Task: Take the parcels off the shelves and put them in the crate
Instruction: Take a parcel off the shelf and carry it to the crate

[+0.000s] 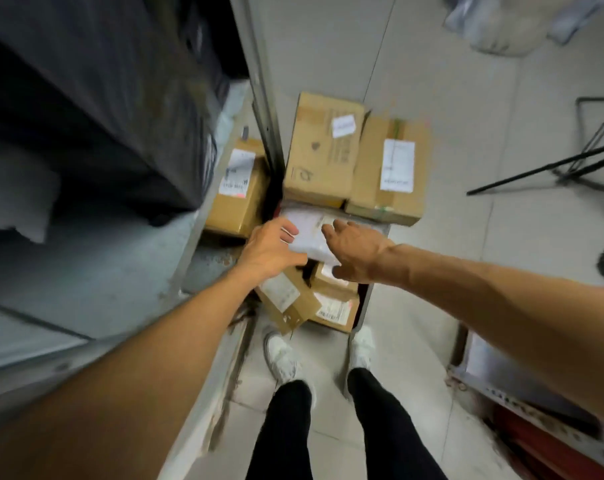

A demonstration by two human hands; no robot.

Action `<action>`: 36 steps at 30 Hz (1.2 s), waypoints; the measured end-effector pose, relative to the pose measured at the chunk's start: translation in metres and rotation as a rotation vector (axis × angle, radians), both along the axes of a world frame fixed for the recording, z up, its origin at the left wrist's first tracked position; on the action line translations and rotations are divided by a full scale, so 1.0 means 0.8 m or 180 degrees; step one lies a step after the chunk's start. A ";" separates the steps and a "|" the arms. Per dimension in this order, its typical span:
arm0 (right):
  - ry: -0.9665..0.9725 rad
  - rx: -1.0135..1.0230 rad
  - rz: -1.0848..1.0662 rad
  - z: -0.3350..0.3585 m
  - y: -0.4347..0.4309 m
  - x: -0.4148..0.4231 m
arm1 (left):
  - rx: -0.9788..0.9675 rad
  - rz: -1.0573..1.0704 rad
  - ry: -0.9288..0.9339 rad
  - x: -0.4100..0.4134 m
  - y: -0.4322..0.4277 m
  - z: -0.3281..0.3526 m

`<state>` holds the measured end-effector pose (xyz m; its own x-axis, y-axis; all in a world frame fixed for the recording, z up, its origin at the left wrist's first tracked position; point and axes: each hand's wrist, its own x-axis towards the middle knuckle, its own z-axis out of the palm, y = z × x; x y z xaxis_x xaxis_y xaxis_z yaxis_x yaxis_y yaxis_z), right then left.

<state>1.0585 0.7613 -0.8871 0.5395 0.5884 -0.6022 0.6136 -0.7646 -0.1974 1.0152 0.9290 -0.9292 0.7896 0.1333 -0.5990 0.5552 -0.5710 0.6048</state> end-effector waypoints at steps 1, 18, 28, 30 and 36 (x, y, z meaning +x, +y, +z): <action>-0.0101 -0.0027 0.0064 0.033 -0.009 0.013 | 0.0006 -0.0239 -0.0075 0.015 -0.004 0.031; -0.1524 0.0174 -0.0208 0.510 -0.135 0.077 | 0.1667 -0.2164 -0.1146 0.115 -0.101 0.563; -0.1648 0.0371 0.1152 0.587 -0.108 -0.027 | 0.1550 -0.0487 -0.0917 -0.091 -0.095 0.630; -0.1614 0.0489 0.1493 0.593 -0.082 -0.067 | 0.1657 -0.0221 -0.0716 -0.159 -0.086 0.640; -0.1506 0.1152 0.2520 0.608 0.020 -0.245 | 0.2152 0.0861 -0.0208 -0.402 -0.059 0.676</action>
<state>0.8622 0.7774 -0.4004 0.0497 0.9890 -0.1390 0.9974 -0.0418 0.0590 0.6936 0.8822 -0.3884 0.7080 0.6527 -0.2696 0.7045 -0.6794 0.2053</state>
